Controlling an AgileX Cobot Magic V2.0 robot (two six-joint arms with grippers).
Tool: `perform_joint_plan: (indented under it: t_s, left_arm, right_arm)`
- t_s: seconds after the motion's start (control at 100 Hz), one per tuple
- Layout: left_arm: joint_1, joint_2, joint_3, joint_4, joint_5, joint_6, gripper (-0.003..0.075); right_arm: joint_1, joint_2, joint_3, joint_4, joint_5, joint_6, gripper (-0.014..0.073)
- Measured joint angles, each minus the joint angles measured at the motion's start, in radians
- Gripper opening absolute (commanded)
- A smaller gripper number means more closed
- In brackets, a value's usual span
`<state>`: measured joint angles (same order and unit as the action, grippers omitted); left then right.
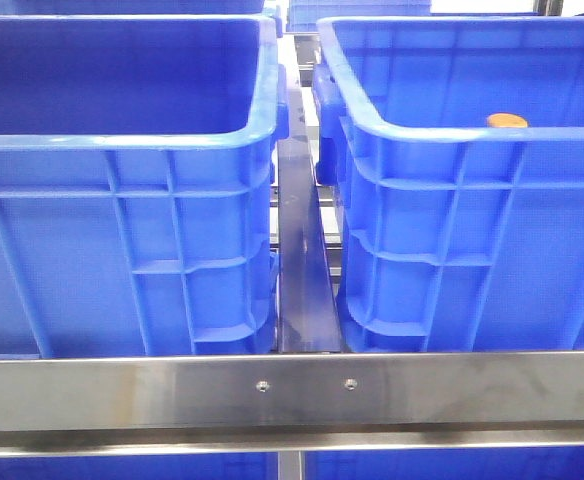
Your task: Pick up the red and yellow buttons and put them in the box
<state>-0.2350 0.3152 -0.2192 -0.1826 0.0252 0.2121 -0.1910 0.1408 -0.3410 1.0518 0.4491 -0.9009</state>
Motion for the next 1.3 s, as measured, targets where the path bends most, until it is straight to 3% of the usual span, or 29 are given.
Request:
perform_joint_plan:
  t_s: [0.29,0.5,1.3]
  left_arm:
    - [0.172,-0.169,0.132,0.016,-0.018,-0.011,-0.0020]
    - [0.251,-0.287,0.220,0.042,-0.005,-0.100,-0.0020]
    - [0.261,-0.322,0.220,0.094,0.031,-0.113,-0.0020]
  right_arm:
    - [0.000,0.000,0.000,0.000,0.000,0.000,-0.0067]
    - [0.000,0.000,0.000,0.000,0.000,0.000,-0.0067]
    - [-0.002,-0.001,0.000,0.000,0.002,0.000,-0.0067]
